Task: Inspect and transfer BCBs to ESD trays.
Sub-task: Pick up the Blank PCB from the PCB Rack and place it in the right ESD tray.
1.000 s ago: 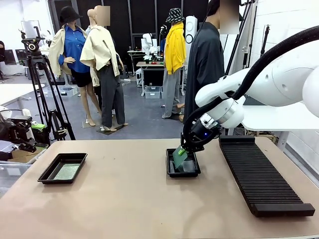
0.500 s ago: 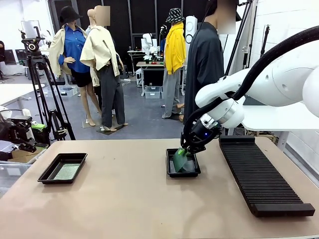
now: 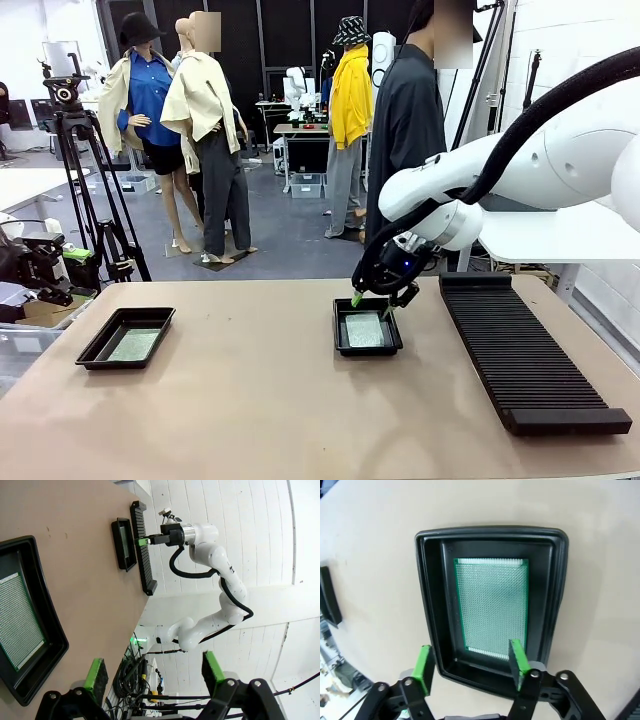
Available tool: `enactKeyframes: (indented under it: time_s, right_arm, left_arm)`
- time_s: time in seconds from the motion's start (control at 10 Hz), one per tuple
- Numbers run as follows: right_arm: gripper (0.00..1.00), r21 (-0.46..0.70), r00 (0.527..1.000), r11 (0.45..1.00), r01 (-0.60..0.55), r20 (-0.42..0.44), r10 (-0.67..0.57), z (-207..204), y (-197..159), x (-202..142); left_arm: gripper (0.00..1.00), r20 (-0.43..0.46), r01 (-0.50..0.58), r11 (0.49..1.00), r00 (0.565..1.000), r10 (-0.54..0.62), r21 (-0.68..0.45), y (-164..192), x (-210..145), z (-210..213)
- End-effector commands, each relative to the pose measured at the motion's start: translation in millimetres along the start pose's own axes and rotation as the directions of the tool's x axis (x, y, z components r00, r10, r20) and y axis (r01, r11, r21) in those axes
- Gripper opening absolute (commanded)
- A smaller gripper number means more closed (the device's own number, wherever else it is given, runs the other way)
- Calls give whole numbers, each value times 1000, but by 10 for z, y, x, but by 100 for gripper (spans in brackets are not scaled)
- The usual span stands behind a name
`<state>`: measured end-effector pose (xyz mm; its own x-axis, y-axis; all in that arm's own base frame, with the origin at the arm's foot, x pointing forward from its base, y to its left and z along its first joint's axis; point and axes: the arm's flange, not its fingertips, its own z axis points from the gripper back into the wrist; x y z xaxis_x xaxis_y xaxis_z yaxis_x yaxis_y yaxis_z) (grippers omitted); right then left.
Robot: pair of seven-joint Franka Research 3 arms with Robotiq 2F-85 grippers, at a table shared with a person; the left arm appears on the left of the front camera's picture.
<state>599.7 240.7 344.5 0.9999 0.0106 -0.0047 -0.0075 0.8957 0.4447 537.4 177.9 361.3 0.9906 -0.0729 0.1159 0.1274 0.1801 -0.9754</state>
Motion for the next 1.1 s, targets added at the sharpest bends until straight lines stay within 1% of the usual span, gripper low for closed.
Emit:
enactKeyframes:
  time_s: [0.0,0.2,0.4,0.5,0.6,1.0]
  right_arm:
    - [100,-111,1000,994,15,22,-13,91,214,-13]
    - [100,-174,999,985,25,31,-20,136,323,-44]
    - [100,-200,999,979,26,34,-19,178,383,-58]
    - [100,-199,1000,980,17,7,-16,178,390,-46]
    - [100,-165,999,986,4,38,2,153,339,-104]
    - [100,-165,999,986,4,38,2,153,339,-104]
  left_arm:
    - [100,-4,3,1000,1000,-3,9,-21,-5,-4]
    - [100,-4,3,1000,1000,-3,9,-21,-5,-4]
    - [100,-4,3,1000,1000,-3,9,-21,-5,-4]
    - [100,-4,3,1000,1000,-3,9,-21,-5,-4]
    - [100,-4,3,1000,1000,-3,9,-21,-5,-4]
    - [100,-4,3,1000,1000,-3,9,-21,-5,-4]
